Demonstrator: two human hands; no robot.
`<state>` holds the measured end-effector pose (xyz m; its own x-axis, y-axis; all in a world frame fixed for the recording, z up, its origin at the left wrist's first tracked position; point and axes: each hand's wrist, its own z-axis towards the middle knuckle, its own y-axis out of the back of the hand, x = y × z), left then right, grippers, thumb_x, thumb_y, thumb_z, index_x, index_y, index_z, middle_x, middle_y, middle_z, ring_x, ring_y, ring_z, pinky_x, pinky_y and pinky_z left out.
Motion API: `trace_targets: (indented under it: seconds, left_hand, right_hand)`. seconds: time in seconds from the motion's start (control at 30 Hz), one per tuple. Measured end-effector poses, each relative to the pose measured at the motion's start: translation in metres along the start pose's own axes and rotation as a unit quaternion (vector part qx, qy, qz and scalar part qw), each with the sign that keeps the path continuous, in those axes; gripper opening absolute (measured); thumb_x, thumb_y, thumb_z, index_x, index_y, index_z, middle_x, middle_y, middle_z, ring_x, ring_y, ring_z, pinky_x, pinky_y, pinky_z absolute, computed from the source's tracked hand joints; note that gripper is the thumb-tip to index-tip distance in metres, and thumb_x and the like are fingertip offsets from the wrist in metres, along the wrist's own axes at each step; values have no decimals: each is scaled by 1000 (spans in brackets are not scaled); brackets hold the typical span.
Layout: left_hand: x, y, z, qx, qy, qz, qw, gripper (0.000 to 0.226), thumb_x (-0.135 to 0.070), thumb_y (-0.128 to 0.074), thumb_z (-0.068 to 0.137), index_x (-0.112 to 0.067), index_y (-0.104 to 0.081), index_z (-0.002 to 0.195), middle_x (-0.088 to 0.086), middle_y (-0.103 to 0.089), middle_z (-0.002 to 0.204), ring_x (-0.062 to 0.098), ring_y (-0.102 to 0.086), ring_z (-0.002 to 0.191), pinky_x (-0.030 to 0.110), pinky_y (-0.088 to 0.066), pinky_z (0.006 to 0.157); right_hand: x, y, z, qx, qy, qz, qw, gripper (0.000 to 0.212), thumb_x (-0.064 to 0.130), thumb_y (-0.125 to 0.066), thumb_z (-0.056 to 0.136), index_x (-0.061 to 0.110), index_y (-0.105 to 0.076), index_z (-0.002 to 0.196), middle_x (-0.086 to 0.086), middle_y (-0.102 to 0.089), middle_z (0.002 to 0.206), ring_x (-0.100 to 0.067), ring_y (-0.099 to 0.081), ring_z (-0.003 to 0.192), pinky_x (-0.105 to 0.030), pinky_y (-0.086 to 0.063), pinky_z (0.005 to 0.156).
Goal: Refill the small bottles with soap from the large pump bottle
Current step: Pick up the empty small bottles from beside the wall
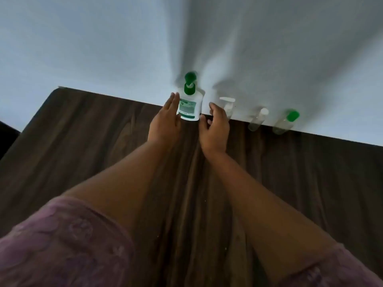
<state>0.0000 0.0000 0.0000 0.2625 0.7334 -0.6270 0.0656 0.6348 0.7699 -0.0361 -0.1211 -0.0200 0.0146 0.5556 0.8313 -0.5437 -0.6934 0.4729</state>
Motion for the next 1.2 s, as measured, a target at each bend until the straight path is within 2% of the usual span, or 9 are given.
trace_targets:
  seconds: [0.17,0.33,0.43,0.57,0.63,0.73,0.87,1.03,1.2]
  left_hand:
    - [22,-12,40,16,40,-87,995,61,-2,-56,91,-13,-32,146,9,-39,145,25,-55,113,40,-47,97]
    - [35,-27,65,26,53,-146,987,62,-4,-64,87,-18,-35,140,8,-43,141,25,-48,126,38,-49,97]
    - [40,-34,72,0,58,-180,982,55,-6,-65,87,-19,-42,136,5,-51,132,22,-55,116,39,-50,95]
    - [43,-34,65,-36,40,-198,979,43,-4,-64,87,-14,-52,127,1,-58,115,18,-62,99,8,-47,81]
    - [44,-30,56,-26,36,-188,981,41,-5,-65,87,-14,-55,125,2,-60,113,14,-64,89,3,-44,73]
    - [44,-26,31,-28,28,-185,982,39,-9,-68,86,-15,-58,123,0,-61,108,17,-65,89,21,-52,81]
    - [33,-23,-26,-32,16,-198,980,41,-6,-68,85,-11,-58,124,-4,-57,110,11,-62,95,13,-50,84]
    - [21,-18,-113,-23,19,-184,982,41,-6,-69,85,-10,-58,124,-2,-58,114,13,-61,103,18,-51,89]
    - [9,-13,-202,-15,45,-190,981,41,-6,-68,84,-11,-58,124,-3,-59,112,13,-62,101,30,-53,89]
  right_hand:
    - [-11,-24,29,35,-38,7,999,49,1,-66,88,-4,-49,134,-19,-54,134,-31,-51,125,-47,-47,102]
    - [-27,-34,60,81,-22,-6,996,48,1,-72,83,2,-54,128,-14,-60,128,-27,-55,120,-43,-47,103]
    - [-32,-40,73,115,-23,0,993,50,5,-73,83,2,-54,129,-13,-63,126,-26,-60,115,-40,-48,102]
    - [-35,-38,73,130,7,-32,991,42,8,-70,86,-2,-59,126,-18,-65,119,-30,-64,106,-42,-51,96]
    - [-36,-32,66,151,21,-61,986,40,10,-68,89,-1,-59,127,-19,-65,119,-30,-63,106,-34,-49,97]
    - [-35,-18,45,170,39,-81,981,40,10,-66,91,-1,-58,128,-20,-65,119,-31,-61,109,-18,-38,91]
    - [-31,8,-5,164,56,-77,982,39,6,-64,87,-6,-60,124,-24,-65,114,-39,-62,105,-37,-46,93]
    - [-26,47,-84,194,50,-69,977,39,12,-57,88,-6,-61,122,-22,-66,113,-36,-65,103,-28,-45,92]
    - [-16,88,-162,232,27,-72,970,39,7,-58,90,-5,-58,127,-21,-63,122,-34,-62,112,-30,-44,99]
